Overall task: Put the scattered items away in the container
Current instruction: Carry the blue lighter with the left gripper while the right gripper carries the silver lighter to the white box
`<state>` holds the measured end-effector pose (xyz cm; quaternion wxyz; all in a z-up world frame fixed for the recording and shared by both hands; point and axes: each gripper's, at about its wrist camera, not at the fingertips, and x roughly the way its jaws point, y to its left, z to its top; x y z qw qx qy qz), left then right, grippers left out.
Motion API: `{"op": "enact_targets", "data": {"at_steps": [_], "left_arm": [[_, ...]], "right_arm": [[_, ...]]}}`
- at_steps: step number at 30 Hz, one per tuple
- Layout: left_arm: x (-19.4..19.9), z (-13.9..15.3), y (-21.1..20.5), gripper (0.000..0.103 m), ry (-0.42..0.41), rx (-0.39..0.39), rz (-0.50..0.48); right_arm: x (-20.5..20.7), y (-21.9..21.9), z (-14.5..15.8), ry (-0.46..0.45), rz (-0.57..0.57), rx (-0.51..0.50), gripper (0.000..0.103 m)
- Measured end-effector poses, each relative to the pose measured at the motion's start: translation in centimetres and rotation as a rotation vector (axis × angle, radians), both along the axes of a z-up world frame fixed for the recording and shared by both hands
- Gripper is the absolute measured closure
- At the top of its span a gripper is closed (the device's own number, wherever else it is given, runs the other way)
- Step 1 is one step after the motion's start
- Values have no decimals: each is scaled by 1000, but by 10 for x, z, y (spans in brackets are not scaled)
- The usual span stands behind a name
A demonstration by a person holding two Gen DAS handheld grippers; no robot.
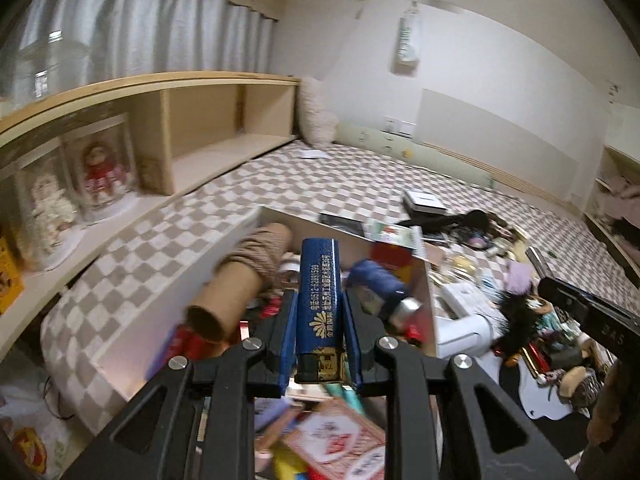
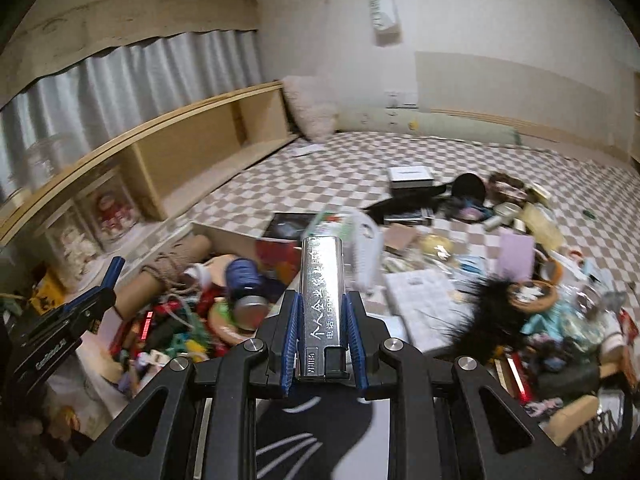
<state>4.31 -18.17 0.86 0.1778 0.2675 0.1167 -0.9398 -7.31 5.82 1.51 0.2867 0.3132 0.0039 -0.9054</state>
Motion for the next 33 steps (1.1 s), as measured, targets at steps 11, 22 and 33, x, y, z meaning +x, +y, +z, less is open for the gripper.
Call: {"op": "enact_targets", "data": {"at_steps": [11,22,33], "left_arm": [[19,-4,-43,81,-21,76,132],[38,-24,-68,81,-56,144,231],[36,-37,-66,81,-98,169,249]], "right_arm": [[10,-49,6,-19,109,13,79],[23,-94,-3,-54,202,34,79],[34,-124,-7,-76,269,39,79]]}}
